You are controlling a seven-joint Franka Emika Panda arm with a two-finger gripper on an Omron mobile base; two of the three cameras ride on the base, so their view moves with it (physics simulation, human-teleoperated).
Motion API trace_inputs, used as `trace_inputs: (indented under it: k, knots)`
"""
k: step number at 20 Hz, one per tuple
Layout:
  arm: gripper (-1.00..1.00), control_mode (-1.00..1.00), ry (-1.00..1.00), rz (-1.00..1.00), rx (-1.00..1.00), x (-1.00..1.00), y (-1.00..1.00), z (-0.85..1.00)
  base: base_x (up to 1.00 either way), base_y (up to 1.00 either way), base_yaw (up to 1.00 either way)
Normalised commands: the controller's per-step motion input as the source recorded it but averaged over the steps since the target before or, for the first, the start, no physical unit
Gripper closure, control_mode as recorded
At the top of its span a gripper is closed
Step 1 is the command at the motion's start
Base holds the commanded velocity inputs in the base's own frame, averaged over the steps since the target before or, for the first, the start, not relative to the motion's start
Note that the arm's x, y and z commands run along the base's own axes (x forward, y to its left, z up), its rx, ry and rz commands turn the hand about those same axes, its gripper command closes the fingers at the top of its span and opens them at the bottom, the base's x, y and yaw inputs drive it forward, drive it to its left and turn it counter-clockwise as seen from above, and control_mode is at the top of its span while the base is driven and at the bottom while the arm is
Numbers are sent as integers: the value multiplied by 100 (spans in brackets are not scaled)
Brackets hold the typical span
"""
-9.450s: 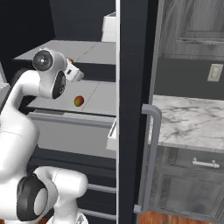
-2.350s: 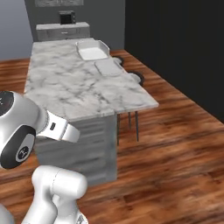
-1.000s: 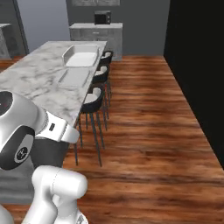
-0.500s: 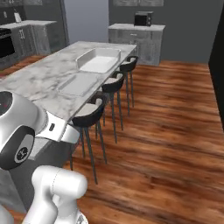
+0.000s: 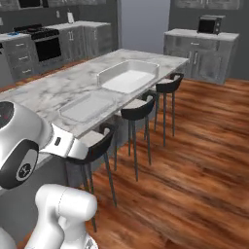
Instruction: Place the cold items (peach and mango) from the fridge in one tupperware on the dining counter. Place the warm items (hot dog and kebab skewer) in the stove area in another tupperware.
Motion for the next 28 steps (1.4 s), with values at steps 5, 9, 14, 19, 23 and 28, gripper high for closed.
trace_inputs:
  k: [5, 9, 14, 19, 23, 28]
  knots:
    - [100, 100, 0, 0, 0, 0, 0, 0, 63, -83, 46]
    - [100, 100, 0, 0, 0, 0, 0, 0, 59, -84, 47]
    - [100, 100, 0, 0, 0, 0, 0, 0, 57, -83, 47]
    - [100, 100, 0, 0, 0, 0, 0, 0, 53, -77, 51]
    - [100, 100, 0, 0, 0, 0, 0, 0, 51, -67, 55]
    - [100, 100, 0, 0, 0, 0, 0, 0, 44, -53, 56]
